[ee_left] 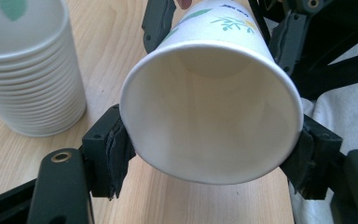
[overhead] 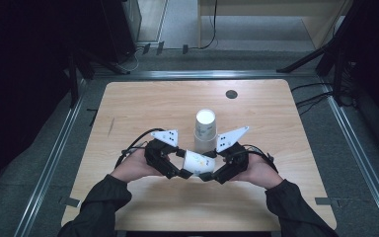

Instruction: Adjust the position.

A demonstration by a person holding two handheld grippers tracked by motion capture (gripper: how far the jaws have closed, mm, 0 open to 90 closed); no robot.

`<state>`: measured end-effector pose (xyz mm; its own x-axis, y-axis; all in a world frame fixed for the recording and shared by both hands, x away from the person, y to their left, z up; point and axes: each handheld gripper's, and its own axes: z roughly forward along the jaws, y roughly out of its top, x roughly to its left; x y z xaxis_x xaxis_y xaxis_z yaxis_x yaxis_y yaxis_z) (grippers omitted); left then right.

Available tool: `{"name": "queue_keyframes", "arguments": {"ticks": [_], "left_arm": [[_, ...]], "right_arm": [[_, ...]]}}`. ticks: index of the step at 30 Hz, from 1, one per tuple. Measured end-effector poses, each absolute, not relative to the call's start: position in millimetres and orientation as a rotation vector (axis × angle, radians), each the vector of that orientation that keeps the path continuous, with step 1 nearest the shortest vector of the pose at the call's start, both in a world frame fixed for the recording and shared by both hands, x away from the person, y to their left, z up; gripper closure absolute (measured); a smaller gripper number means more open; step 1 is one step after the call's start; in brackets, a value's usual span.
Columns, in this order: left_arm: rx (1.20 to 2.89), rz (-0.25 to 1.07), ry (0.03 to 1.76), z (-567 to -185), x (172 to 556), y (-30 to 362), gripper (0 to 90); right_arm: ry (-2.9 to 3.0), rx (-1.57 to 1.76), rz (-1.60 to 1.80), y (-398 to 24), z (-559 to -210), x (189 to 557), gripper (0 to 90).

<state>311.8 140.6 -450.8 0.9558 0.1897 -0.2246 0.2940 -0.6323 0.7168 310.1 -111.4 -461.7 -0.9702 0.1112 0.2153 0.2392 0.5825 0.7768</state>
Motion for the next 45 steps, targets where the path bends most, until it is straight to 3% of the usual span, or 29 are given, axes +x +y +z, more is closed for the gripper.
{"name": "queue_keyframes", "arguments": {"ticks": [10, 25, 45], "left_arm": [[2.39, -0.115, 0.319, -428.7, 309.2, 148.2, 26.5], [2.628, -0.082, 0.254, -422.8, 314.3, 128.3, 26.2], [2.676, -0.097, 0.225, -436.3, 313.0, 111.4, 26.0]], "right_arm": [[-2.697, -0.296, -1.322, -110.5, -464.3, 311.0, 25.1], [-2.729, -0.29, -1.335, -103.0, -466.1, 309.7, 25.1], [-2.753, -0.251, -1.22, -80.2, -482.2, 308.3, 33.8]]}}
